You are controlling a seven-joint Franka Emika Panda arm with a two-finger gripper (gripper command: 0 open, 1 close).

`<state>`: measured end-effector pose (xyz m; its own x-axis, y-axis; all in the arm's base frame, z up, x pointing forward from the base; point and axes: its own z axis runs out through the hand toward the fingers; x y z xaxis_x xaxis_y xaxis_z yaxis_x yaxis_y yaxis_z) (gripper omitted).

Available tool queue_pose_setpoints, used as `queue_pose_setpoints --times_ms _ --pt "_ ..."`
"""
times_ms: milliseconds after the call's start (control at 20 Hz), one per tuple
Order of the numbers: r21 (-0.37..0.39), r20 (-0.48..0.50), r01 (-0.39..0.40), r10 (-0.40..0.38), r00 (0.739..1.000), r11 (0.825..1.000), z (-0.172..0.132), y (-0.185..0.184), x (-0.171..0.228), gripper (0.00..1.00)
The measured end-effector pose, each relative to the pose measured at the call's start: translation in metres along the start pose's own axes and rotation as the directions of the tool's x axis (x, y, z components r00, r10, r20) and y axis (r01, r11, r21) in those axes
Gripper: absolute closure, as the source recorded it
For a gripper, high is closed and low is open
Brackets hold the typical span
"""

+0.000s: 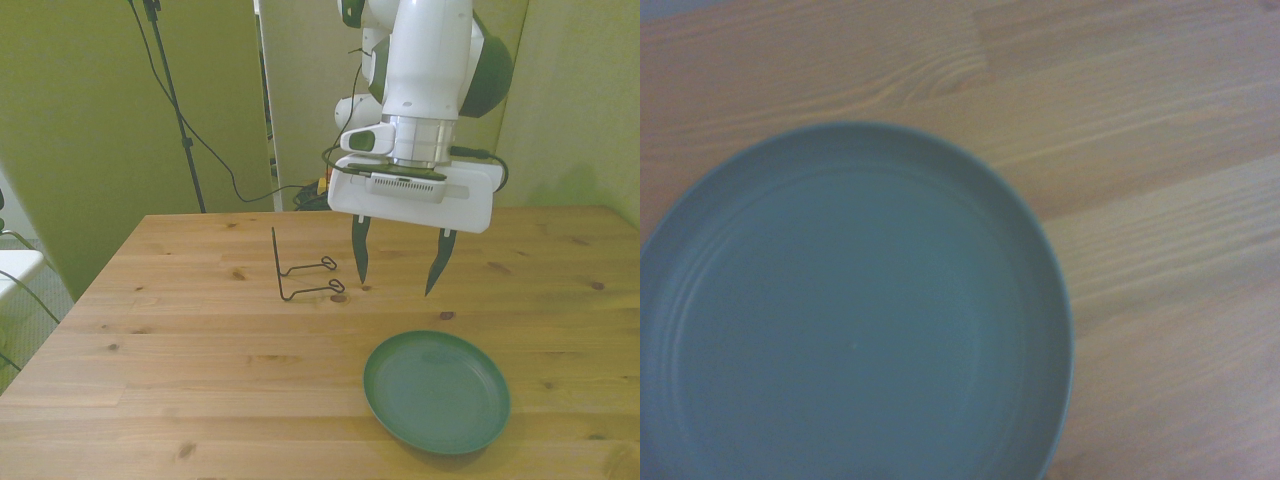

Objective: Load the plate

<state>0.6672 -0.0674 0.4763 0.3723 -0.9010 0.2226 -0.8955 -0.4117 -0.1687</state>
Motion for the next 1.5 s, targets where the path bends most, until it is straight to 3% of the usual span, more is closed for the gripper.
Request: queue_pose_setpoints --times_ms 400,900,1100,1500 --pt "-0.09 -0.054 -0.06 0.055 0.997 0.994 0.036 -0.018 0.063 0.0" --pt "-0.174 0.012 0.013 -0.011 1.0 0.985 0.068 0.001 0.065 0.0" --pt "-0.18 0.04 0.006 0.001 0.999 0.984 0.084 0.003 0.061 0.0" --pt "-0.119 0.127 -0.035 0.05 0.991 0.992 0.081 0.004 0.064 0.0"
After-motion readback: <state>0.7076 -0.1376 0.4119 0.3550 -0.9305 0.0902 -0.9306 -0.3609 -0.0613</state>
